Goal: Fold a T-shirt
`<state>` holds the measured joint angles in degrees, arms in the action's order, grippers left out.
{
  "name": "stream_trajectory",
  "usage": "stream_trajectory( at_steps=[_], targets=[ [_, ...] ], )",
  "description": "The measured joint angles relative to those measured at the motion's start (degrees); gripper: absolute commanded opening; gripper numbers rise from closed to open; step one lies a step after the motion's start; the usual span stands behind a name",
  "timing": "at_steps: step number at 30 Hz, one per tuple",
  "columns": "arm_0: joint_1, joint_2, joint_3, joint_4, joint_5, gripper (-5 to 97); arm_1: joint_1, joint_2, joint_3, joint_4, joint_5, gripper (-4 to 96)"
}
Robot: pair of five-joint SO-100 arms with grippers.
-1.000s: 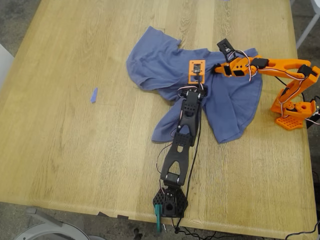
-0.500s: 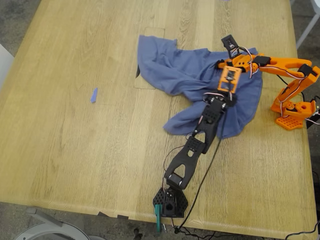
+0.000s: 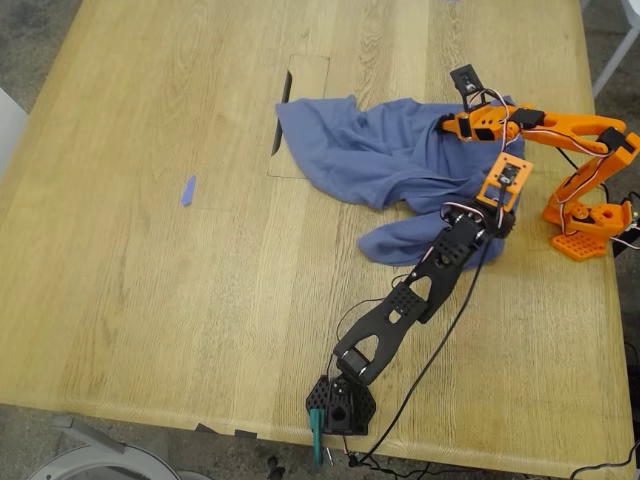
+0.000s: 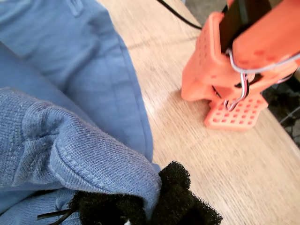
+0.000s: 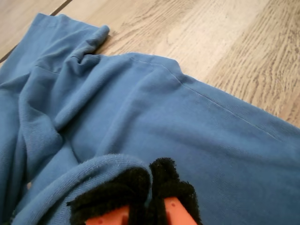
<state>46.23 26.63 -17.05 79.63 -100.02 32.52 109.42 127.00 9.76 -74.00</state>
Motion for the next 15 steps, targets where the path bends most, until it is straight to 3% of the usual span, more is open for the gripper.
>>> stream_trajectory(
  at_steps=[15],
  targets=[
    [1.1,-10.6,0.0,-5.7,0.3,0,1.8,3.2,6.0,-2.5,0.0,0.0]
  ],
)
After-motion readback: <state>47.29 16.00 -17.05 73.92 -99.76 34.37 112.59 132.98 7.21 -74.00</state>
